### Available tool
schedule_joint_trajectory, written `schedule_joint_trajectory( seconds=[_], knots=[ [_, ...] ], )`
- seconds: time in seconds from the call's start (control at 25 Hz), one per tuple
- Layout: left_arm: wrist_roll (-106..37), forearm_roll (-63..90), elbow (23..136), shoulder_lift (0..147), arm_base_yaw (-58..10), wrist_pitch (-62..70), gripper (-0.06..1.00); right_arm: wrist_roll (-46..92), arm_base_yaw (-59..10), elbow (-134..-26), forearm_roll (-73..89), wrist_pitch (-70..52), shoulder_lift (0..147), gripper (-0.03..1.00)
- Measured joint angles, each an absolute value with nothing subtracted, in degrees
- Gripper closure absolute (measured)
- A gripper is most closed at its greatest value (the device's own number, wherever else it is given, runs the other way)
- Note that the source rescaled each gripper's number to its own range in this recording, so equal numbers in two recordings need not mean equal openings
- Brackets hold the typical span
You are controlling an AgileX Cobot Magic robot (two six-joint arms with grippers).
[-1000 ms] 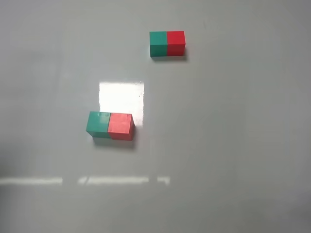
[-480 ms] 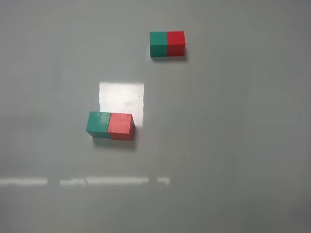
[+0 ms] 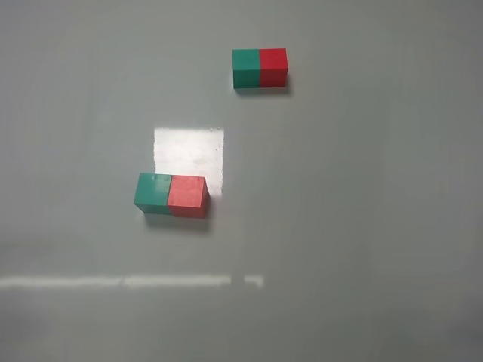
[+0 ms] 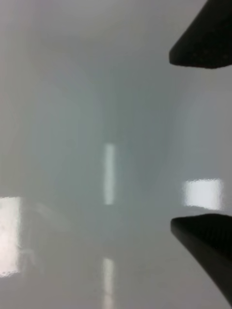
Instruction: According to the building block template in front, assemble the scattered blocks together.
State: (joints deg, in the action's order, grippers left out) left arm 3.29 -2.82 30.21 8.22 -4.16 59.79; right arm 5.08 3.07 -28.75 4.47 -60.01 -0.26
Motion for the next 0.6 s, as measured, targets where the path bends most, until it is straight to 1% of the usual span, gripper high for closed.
schedule_joint_trajectory(
  seconds=[0.4, 0.6],
  knots=[
    [3.2, -2.7, 28.5, 4.8, -3.9, 59.6, 0.20, 5.1, 3.1, -28.8, 4.5, -60.0, -0.3, 0.44],
    [3.2, -3.0, 28.5, 0.8, 0.7, 59.3, 0.20, 5.1, 3.1, -28.8, 4.5, -60.0, -0.3, 0.44]
  ],
)
